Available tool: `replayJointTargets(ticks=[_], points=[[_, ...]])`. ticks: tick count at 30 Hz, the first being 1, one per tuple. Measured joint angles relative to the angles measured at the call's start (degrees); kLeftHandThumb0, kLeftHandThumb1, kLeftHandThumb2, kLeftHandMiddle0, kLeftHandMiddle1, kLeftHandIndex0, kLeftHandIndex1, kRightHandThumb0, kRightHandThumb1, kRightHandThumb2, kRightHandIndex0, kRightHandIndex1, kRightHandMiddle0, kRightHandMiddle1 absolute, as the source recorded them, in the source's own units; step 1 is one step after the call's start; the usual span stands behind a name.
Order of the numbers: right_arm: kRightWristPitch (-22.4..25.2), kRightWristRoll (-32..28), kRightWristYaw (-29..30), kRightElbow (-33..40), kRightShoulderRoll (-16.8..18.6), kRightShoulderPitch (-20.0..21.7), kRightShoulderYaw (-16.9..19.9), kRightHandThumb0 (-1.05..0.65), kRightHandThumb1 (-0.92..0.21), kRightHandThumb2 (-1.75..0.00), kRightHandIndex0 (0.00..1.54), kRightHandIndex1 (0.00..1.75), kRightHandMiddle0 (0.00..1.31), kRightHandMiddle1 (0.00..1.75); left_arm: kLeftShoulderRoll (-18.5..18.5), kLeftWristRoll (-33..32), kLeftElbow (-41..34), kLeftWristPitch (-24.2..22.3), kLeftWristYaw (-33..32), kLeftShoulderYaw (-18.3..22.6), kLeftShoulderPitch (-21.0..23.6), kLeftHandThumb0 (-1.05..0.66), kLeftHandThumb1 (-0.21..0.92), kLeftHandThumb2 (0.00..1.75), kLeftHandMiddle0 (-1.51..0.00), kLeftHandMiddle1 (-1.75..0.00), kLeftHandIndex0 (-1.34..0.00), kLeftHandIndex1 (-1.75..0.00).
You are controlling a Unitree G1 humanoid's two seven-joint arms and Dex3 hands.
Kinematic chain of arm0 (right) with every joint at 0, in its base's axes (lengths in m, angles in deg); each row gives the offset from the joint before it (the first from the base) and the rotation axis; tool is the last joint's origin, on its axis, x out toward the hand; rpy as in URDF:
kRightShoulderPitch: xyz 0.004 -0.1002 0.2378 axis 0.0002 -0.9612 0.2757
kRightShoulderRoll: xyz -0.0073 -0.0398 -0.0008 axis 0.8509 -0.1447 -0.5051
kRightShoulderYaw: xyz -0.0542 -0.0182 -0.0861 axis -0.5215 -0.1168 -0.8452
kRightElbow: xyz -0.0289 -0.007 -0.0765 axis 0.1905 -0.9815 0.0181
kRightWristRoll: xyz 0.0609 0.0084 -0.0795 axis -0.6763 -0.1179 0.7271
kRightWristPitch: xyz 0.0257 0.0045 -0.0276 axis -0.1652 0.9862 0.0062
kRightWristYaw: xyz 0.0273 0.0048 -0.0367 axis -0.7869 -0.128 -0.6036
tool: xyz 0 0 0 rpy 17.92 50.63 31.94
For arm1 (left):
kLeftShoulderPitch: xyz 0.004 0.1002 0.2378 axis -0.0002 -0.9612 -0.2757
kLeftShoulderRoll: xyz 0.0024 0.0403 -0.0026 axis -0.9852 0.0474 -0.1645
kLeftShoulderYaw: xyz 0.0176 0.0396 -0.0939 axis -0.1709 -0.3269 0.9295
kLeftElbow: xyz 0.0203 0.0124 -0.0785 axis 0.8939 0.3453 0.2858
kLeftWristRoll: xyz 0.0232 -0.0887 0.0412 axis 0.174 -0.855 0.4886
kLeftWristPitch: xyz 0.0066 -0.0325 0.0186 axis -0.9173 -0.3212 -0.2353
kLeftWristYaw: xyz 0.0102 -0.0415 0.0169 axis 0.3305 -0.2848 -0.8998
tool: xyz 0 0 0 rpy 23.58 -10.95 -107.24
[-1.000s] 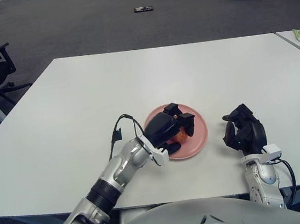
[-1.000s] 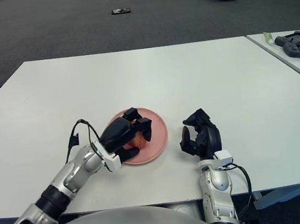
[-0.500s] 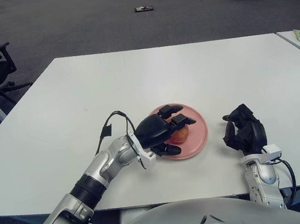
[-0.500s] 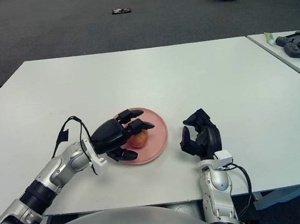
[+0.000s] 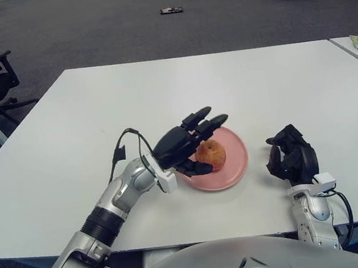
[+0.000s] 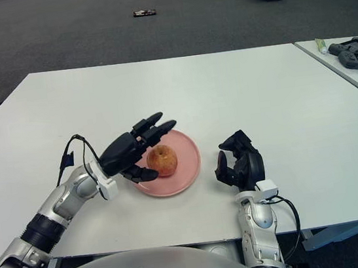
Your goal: Put the apple into the plate.
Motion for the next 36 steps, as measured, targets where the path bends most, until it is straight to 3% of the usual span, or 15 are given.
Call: replayJointTargets(ticks=[7, 15, 22, 25, 29, 32, 34, 35, 36], points=[[-0.01, 0.00, -0.01, 0.00, -0.10, 0.00, -0.02, -0.44, -0.43, -1.18, 1.20, 1.75, 0.52, 1.75, 1.03, -3.64, 1.32, 1.04, -0.29, 2.75, -1.14, -1.05, 0.92, 0.91, 0.00, 0.00, 0.00, 0.00], [-0.05, -0.01, -0.18, -0.02, -0.18, 0.02, -0.04, -0.45, -0.42, -1.19, 1.21, 1.75, 0.53, 1.75, 3.66, -12.30, 2.45, 1.72, -0.68, 7.03, -3.92, -1.05, 0.92, 1.03, 0.00, 0.00, 0.00, 0.00], [-0.05, -0.01, -0.33, -0.02, -0.18, 0.01, -0.02, -0.45, -0.42, -1.19, 1.21, 1.75, 0.53, 1.75, 5.70, -15.81, 6.55, 2.96, -3.30, 12.47, -4.86, -1.05, 0.92, 1.01, 0.00, 0.00, 0.00, 0.00], [-0.05, 0.01, -0.29, -0.01, -0.17, 0.09, 0.00, -0.45, -0.41, -1.20, 1.21, 1.75, 0.54, 1.75, 6.66, -18.13, 5.32, 0.75, -3.36, 14.44, -6.18, -1.04, 0.92, 0.99, 0.00, 0.00, 0.00, 0.00], [-0.05, 0.07, -0.16, -0.02, -0.11, 0.07, -0.01, -0.46, -0.39, -1.22, 1.21, 1.75, 0.55, 1.75, 8.44, -22.09, 2.37, -5.51, -3.08, 16.58, -8.84, -0.99, 0.92, 0.95, 0.00, 0.00, 0.00, 0.00], [-0.06, 0.08, -0.14, -0.02, -0.13, 0.08, 0.02, -0.46, -0.39, -1.23, 1.22, 1.75, 0.55, 1.75, 10.56, -23.49, 0.94, -9.32, -3.73, 17.98, -10.66, -0.90, 0.92, 0.89, -0.07, -0.14, 0.00, -0.38], [-0.06, 0.08, -0.14, -0.05, -0.14, 0.09, 0.02, -0.46, -0.38, -1.24, 1.22, 1.75, 0.56, 1.75, 12.02, -23.56, 0.87, -10.54, -4.87, 18.95, -11.59, -0.83, 0.92, 0.85, -0.04, -0.55, 0.00, -0.84], [-0.06, 0.08, -0.14, -0.06, -0.14, 0.11, 0.02, -0.46, -0.38, -1.24, 1.22, 1.75, 0.56, 1.75, 12.59, -23.57, 1.02, -10.66, -5.43, 19.35, -11.94, -0.81, 0.92, 0.84, -0.04, -0.70, 0.00, -1.02], [-0.06, 0.08, -0.14, -0.06, -0.15, 0.12, 0.02, -0.46, -0.38, -1.24, 1.22, 1.75, 0.56, 1.75, 13.20, -23.58, 1.28, -10.66, -6.06, 19.78, -12.27, -0.80, 0.92, 0.84, -0.03, -0.75, 0.00, -1.08]])
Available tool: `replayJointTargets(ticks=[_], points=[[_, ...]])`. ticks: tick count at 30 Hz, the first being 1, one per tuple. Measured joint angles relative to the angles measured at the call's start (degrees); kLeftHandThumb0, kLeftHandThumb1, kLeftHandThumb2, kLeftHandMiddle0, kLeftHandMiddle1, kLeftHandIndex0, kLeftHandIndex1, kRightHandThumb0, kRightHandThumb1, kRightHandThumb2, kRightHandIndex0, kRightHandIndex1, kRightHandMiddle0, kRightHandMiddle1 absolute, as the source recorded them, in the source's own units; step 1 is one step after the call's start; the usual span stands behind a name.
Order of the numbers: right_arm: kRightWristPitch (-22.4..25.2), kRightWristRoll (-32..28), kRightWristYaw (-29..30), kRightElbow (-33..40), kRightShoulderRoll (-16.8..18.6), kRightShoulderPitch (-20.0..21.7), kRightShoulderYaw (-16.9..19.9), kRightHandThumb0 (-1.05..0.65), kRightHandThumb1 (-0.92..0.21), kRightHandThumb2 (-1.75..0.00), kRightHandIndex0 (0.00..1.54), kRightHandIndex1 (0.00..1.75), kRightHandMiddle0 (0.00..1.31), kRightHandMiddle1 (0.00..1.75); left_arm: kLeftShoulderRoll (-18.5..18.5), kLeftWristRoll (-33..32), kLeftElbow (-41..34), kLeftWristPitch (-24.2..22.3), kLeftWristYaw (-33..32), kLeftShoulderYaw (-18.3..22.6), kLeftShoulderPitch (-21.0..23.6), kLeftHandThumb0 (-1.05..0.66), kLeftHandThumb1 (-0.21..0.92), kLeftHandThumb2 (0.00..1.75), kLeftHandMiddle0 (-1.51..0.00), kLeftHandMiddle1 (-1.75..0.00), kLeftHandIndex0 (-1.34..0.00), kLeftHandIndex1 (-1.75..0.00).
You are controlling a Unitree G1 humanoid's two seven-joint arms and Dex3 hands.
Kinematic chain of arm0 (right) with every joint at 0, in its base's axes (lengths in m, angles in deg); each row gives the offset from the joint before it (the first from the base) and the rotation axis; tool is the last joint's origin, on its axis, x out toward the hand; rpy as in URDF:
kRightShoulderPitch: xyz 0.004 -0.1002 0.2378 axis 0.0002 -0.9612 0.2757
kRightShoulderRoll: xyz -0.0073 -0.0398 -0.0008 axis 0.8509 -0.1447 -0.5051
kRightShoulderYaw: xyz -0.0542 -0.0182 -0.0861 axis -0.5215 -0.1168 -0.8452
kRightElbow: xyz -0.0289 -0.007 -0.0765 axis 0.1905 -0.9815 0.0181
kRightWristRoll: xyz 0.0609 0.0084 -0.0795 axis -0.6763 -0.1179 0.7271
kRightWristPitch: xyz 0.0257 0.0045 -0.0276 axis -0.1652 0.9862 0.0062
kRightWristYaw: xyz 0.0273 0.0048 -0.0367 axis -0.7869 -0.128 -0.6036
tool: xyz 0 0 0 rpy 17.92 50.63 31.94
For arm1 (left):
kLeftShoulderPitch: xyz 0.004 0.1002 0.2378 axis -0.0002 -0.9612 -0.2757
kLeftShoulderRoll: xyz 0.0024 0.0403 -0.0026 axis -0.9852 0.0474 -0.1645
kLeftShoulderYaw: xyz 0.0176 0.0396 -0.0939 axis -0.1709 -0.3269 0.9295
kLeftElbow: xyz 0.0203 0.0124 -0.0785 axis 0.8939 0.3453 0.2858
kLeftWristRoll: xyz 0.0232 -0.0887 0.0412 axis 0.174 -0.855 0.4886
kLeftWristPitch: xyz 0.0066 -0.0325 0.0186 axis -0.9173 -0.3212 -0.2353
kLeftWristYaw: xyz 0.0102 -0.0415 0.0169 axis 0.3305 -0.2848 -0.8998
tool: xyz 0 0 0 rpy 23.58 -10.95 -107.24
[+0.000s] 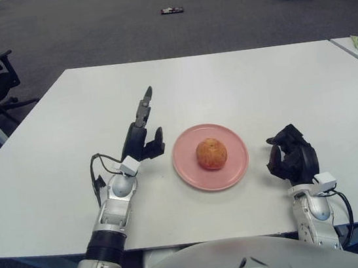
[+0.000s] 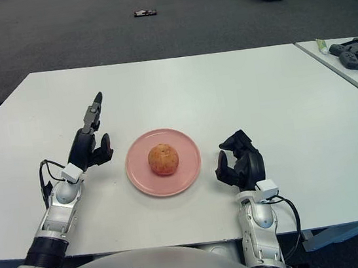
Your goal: Put the apple into the plate.
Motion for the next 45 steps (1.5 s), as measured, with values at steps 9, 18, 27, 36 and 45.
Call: replayJointTargets(ticks=[9, 18, 27, 36, 45], points=[[0.00, 0.00, -0.02, -0.09, 0.01, 0.11, -0.05, -0.45, -0.41, -1.20, 1.21, 1.75, 0.54, 1.75, 3.75, -1.72, 11.30, 4.47, -2.86, 3.82, 0.85, -0.73, 0.92, 0.89, -0.20, -1.32, -0.04, -1.68], [-0.04, -0.01, -0.03, -0.30, -0.01, 0.12, -0.04, -0.44, -0.43, -1.17, 1.21, 1.75, 0.52, 1.75, 4.97, 0.59, 15.34, 7.28, -7.80, 6.53, 1.85, -0.58, 0.92, 0.97, -0.51, -1.65, -0.47, -1.74], [-0.49, 0.02, -0.03, -0.37, 0.00, 0.12, -0.10, -0.45, -0.41, -1.21, 1.21, 1.75, 0.54, 1.75, 5.16, 1.93, 15.24, 5.34, -9.26, 6.76, 1.74, -0.41, 0.62, 0.96, -0.72, -1.74, -0.40, -1.75], [-0.63, -0.03, -0.14, -0.37, -0.03, 0.09, -0.04, -0.46, -0.39, -1.22, 1.20, 1.75, 0.55, 1.75, 5.16, 3.27, 13.24, 2.06, -9.65, 6.91, 0.21, -0.40, 0.60, 0.97, -0.80, -1.75, -0.40, -1.75], [-0.64, -0.08, -0.49, -0.37, -0.03, 0.09, 0.00, -0.45, -0.42, -1.20, 1.20, 1.75, 0.53, 1.75, 5.29, 3.94, 10.82, -0.94, -9.87, 6.79, -1.65, -0.40, 0.60, 0.97, -0.80, -1.75, -0.40, -1.75]])
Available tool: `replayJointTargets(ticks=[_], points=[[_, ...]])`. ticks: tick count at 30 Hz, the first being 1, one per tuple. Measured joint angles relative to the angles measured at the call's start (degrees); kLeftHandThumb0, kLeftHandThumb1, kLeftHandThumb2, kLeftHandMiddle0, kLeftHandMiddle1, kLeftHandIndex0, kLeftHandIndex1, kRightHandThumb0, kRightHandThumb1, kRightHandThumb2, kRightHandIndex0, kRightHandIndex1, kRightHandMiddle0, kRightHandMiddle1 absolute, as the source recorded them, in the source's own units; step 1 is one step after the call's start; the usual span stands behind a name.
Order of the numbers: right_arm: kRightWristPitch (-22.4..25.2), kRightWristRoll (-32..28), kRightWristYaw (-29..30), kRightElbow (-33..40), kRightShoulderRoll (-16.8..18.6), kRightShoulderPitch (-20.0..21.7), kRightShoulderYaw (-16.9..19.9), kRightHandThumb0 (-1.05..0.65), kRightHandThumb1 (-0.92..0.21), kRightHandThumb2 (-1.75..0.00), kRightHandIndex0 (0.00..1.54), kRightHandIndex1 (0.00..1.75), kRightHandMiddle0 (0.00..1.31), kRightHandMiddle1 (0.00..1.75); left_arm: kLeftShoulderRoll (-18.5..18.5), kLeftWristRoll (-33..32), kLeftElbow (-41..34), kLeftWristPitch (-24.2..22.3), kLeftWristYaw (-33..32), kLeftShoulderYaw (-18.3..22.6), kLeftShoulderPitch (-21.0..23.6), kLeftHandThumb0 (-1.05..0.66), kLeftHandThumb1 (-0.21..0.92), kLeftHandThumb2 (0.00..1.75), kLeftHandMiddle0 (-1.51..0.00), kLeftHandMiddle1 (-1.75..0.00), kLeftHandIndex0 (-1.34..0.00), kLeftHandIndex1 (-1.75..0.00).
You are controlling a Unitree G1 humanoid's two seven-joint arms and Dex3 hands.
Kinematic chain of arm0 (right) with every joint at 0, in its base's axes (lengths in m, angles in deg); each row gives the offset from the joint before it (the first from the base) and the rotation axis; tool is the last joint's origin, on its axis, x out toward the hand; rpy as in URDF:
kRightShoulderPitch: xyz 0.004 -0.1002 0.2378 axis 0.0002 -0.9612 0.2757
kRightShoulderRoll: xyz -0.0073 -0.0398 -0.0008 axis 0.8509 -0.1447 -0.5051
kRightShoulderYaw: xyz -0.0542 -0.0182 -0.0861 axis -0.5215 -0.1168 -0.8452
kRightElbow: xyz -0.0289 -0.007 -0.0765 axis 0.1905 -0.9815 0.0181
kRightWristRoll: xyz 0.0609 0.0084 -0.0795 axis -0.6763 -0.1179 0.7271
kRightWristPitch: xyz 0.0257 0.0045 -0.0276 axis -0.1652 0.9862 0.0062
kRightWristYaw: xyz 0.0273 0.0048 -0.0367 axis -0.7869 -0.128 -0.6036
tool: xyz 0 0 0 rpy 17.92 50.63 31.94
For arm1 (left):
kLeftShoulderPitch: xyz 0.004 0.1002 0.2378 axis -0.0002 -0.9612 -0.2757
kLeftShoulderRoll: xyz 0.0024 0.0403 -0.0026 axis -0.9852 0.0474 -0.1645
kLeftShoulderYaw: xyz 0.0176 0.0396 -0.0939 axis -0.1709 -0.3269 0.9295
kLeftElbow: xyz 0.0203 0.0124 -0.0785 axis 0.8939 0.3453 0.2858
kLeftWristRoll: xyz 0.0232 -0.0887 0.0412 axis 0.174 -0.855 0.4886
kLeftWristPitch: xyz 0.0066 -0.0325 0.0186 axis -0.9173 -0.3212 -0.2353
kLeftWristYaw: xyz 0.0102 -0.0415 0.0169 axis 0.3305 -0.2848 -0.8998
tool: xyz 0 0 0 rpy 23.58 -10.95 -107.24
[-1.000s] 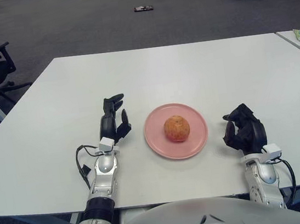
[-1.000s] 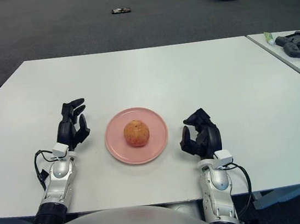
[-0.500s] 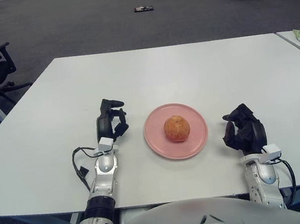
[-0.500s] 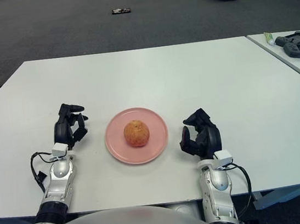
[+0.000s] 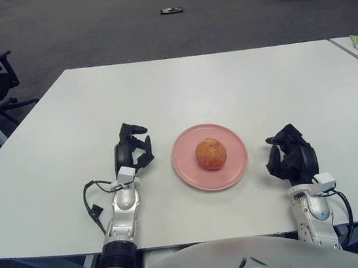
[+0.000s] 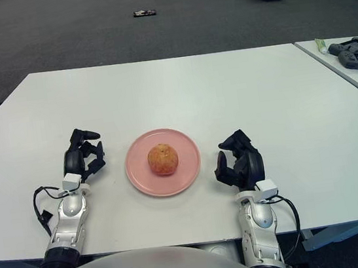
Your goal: Put the apple into the plate.
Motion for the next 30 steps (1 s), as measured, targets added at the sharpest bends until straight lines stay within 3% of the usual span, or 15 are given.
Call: replayJointTargets(ticks=[13, 23, 30], points=[[-0.03, 0.03, 0.01, -0.13, 0.00, 0.00, 0.16, -0.44, -0.44, -1.16, 1.19, 1.75, 0.51, 1.75, 0.08, -0.55, -0.31, -0.41, 0.47, -0.07, -0.38, -0.40, 0.60, 0.97, -0.80, -1.75, -0.40, -1.75], [-0.15, 0.10, 0.06, -0.54, 0.00, 0.01, 0.18, -0.45, -0.40, -1.21, 1.21, 1.75, 0.54, 1.75, 0.02, -2.21, 0.52, -0.58, 1.52, 0.31, -0.18, -0.40, 0.59, 0.99, -0.78, -1.75, -0.41, -1.75], [-0.37, 0.11, 0.08, -0.69, 0.00, 0.01, 0.19, -0.44, -0.44, -1.16, 1.20, 1.75, 0.51, 1.75, 0.11, -4.97, 0.98, -1.42, 2.88, 0.97, -0.09, -0.40, 0.59, 0.99, -0.76, -1.75, -0.41, -1.75]])
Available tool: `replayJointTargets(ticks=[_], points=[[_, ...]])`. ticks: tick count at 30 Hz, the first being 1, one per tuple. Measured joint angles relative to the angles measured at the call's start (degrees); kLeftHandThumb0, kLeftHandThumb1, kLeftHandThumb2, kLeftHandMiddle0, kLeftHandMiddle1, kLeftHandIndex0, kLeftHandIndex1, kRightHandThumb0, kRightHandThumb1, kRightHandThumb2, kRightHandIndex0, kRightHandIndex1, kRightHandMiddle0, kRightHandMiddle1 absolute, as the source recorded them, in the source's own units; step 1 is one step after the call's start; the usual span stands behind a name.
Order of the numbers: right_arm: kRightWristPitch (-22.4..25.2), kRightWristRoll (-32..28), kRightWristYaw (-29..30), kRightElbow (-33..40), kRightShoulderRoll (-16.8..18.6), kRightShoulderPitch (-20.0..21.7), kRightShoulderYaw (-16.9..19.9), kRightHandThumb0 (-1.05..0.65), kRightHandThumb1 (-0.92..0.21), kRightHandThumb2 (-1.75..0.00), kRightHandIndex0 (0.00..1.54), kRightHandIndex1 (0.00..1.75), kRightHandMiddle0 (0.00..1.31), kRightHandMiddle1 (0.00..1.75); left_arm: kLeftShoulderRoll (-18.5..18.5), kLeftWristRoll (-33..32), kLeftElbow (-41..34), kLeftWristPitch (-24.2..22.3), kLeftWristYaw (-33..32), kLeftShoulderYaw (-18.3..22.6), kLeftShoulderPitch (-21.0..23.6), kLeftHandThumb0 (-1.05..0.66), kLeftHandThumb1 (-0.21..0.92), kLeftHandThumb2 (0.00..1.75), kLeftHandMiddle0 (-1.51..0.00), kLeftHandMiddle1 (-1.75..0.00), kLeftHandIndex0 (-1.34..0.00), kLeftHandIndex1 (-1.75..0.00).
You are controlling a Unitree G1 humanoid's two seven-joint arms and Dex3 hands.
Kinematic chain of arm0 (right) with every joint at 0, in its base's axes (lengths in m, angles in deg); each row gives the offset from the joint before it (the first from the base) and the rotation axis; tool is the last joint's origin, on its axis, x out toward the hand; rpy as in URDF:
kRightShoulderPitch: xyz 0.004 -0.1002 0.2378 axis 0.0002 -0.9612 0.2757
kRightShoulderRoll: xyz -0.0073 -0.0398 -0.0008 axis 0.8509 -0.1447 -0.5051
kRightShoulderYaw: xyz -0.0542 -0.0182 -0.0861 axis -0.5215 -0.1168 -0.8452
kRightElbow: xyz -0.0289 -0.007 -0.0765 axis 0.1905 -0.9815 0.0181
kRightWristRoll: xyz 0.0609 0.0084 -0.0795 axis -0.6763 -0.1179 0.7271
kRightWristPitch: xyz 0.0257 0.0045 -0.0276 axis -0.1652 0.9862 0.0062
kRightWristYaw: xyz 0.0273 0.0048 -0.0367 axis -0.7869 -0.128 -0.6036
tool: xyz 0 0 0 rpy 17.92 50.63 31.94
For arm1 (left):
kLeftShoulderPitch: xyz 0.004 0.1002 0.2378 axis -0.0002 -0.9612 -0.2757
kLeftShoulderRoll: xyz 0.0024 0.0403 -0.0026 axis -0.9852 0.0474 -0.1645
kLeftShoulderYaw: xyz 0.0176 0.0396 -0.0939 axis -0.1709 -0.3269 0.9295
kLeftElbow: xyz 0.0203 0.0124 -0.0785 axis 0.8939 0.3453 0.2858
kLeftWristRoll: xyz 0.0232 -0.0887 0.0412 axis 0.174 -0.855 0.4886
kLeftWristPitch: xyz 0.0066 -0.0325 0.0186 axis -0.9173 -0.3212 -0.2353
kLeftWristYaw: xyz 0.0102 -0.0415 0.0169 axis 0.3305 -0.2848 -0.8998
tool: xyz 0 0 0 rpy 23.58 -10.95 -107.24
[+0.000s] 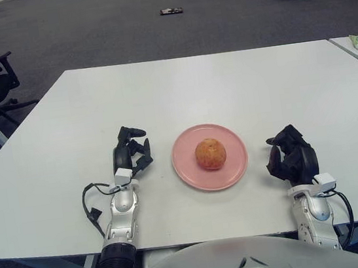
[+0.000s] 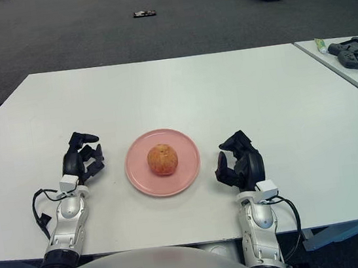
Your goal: Put the apple into the plate.
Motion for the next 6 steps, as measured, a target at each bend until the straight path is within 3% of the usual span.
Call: replayJointTargets(ticks=[6], points=[[-0.14, -0.03, -0.03, -0.03, 0.00, 0.00, -0.03, -0.44, -0.46, -1.15, 1.20, 1.75, 0.50, 1.75, -0.01, -1.24, 0.04, -2.10, 0.96, 0.41, -0.08, -0.40, 0.60, 0.97, -0.75, -1.75, -0.40, -1.75]])
